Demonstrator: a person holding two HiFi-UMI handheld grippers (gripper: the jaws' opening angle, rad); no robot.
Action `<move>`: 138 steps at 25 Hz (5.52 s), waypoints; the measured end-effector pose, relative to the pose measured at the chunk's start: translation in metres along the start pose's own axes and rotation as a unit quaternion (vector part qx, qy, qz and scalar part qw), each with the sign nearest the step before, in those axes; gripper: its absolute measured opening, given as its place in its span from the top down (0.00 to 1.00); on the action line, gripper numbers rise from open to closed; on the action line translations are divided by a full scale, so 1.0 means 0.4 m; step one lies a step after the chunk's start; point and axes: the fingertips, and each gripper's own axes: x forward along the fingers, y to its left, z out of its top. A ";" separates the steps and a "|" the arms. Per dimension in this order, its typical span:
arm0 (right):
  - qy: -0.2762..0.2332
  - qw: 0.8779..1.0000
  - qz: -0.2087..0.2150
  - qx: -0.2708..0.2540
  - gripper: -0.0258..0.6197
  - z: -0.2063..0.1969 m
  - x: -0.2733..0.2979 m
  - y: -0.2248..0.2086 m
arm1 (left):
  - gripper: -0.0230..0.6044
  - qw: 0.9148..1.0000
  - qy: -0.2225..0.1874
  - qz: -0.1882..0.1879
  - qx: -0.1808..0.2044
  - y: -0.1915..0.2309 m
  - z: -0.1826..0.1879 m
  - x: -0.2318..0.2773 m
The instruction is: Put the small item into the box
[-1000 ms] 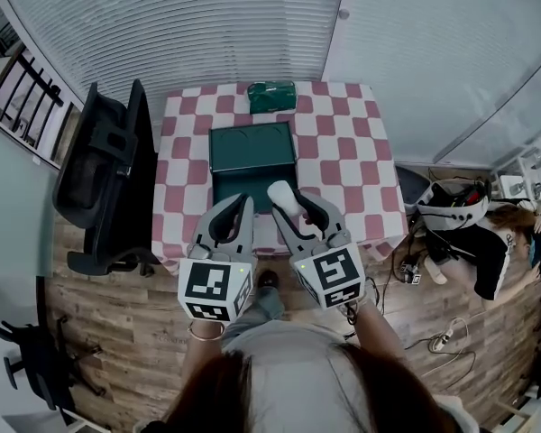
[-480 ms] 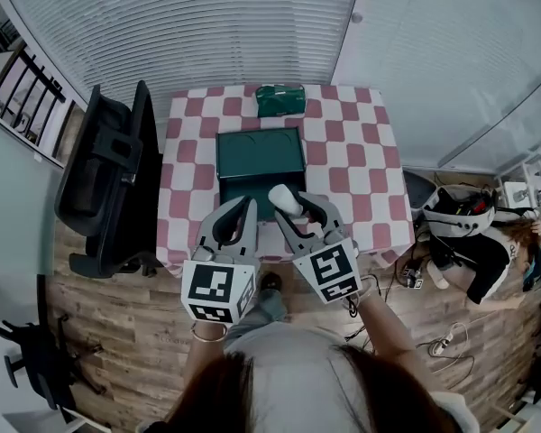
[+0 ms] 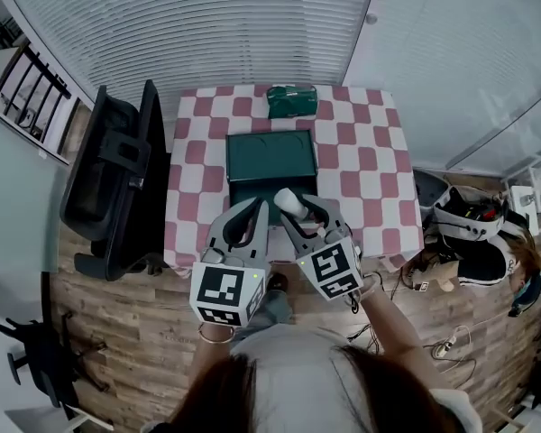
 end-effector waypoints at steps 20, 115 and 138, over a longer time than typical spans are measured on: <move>0.081 0.992 0.053 -0.081 0.69 -0.121 0.139 0.018 | 0.95 1.000 0.006 0.004 -0.001 0.024 -0.011 0.030; 0.122 0.992 0.039 0.003 0.79 -0.188 0.087 0.067 | 0.95 0.999 0.010 0.037 -0.013 -0.005 -0.067 -0.110; 0.057 0.998 -0.006 0.029 0.88 -0.149 -0.176 0.145 | 0.95 0.999 -0.013 0.043 0.002 -0.184 -0.082 -0.291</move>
